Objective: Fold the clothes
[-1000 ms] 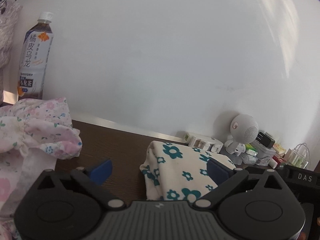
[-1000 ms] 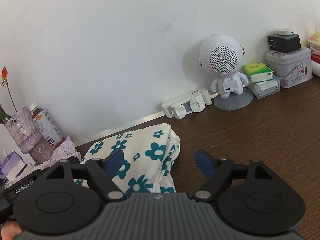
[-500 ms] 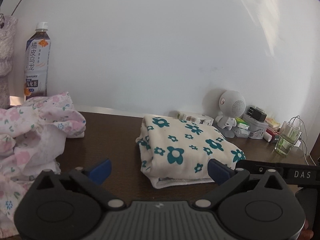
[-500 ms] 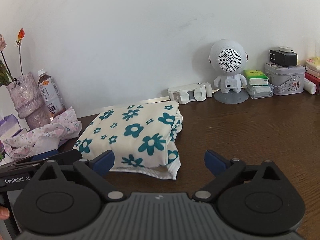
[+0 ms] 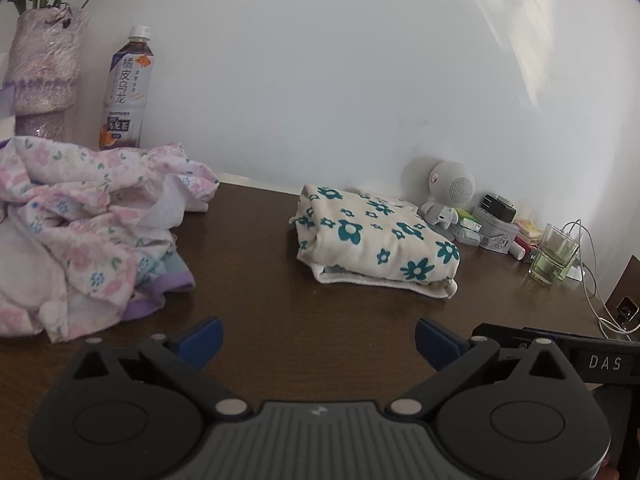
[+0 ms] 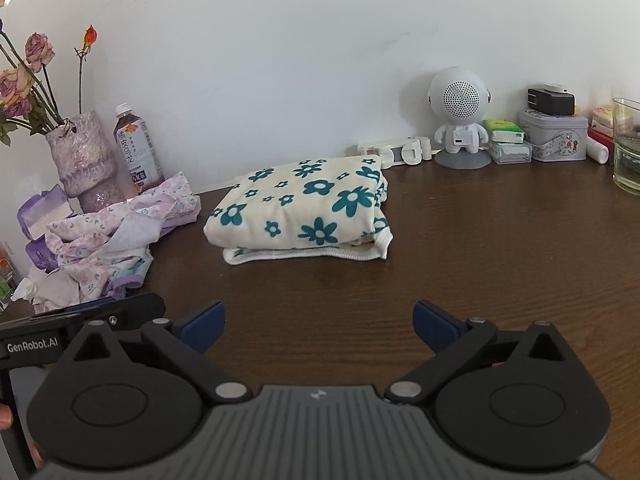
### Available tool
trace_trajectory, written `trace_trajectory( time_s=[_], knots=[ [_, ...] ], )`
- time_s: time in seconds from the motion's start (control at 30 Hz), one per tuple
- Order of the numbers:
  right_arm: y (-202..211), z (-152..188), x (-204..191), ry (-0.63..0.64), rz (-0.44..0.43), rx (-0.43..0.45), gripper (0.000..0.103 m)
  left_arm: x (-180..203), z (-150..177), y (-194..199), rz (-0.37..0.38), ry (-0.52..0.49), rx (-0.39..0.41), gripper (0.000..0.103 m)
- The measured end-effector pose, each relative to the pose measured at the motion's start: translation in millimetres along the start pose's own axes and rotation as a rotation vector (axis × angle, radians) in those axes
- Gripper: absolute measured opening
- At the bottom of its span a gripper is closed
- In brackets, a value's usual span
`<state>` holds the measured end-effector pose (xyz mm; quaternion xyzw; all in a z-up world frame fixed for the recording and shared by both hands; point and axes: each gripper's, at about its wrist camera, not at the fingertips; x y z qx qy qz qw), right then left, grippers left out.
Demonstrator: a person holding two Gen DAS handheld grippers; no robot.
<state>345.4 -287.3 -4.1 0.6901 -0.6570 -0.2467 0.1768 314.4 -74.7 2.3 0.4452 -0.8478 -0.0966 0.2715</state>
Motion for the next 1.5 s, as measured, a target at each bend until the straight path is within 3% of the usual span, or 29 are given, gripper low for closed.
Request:
trace_trajectory(
  time_s=[0.37,0.57,0.97,1.13,1.5],
  knots=[
    [65,46,-27,0.023,0.005,-0.023,0.102,21,45,76,-0.020,-0.011,-0.061,0.103],
    [104,73,-32,0.023,0.031,-0.047,0.102,33,71,123,0.048,-0.002,-0.088,0.103],
    [178,131,-31,0.025,0.047,-0.038,0.102,56,122,201,0.074,0.033,-0.060,0.103],
    [199,150,-33,0.020,0.010,-0.050,0.103,64,134,217,0.078,0.033,-0.071,0.103],
    [230,174,-35,0.022,0.065,0.000,0.103,84,154,233,0.049,-0.032,-0.087,0.103]
  ],
)
Point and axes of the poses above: each gripper's, at about its wrist camera, not at the fingertips, and y roughly against the way its jaws point, x to its right, z to its underside, and after that the axes turned 14 degrees about z, right-handed
